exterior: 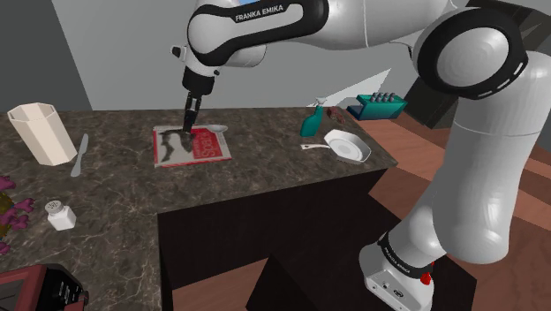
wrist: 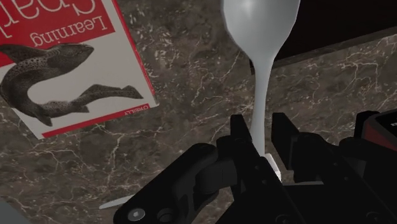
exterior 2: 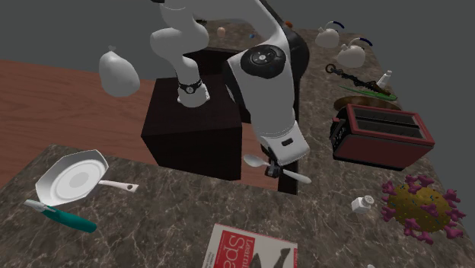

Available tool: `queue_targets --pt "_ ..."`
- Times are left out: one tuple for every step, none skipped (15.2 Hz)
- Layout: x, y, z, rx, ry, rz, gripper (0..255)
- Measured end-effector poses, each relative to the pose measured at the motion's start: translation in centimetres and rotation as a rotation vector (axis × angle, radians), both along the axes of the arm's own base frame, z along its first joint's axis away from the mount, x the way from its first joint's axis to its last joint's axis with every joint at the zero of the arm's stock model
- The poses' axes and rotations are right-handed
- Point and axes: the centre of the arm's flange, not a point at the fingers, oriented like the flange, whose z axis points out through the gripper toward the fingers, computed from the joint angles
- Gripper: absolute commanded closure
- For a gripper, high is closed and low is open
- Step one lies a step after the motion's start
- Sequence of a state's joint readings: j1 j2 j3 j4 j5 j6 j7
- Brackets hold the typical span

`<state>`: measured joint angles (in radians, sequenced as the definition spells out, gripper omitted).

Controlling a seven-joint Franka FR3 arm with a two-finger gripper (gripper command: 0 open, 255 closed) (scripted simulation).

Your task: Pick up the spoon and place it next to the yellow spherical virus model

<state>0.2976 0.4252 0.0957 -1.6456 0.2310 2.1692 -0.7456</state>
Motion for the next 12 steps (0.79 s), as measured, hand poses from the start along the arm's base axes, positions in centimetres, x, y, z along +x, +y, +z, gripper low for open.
queue_targets --pt "0.0 1.1 0.2 0.000 0.000 0.000 255" --pt "-0.5 2.1 0.2 0.000 0.000 0.001 255" --pt "-0.8 3.3 0.2 0.000 0.000 0.001 255" --pt "-1.1 4.4 0.3 0.000 0.001 0.001 255" --pt "-1.3 5.7 0.0 0.000 0.000 0.001 255" --pt "-1.9 7.0 -0.2 0.000 0.001 0.001 255" --pt "-2.2 8.1 -0.1 0.000 0.001 0.002 255" --pt "-2.2 9.7 -0.2 0.000 0.000 0.002 255" --pt "-2.9 10.7 -0.1 -0.001 0.001 0.002 255" --pt "-3.1 12.1 0.2 0.000 0.001 0.002 255" --pt "-3.5 13.4 0.2 0.000 0.000 0.002 255" --pt "-3.9 14.5 0.0 0.000 0.001 0.002 255"
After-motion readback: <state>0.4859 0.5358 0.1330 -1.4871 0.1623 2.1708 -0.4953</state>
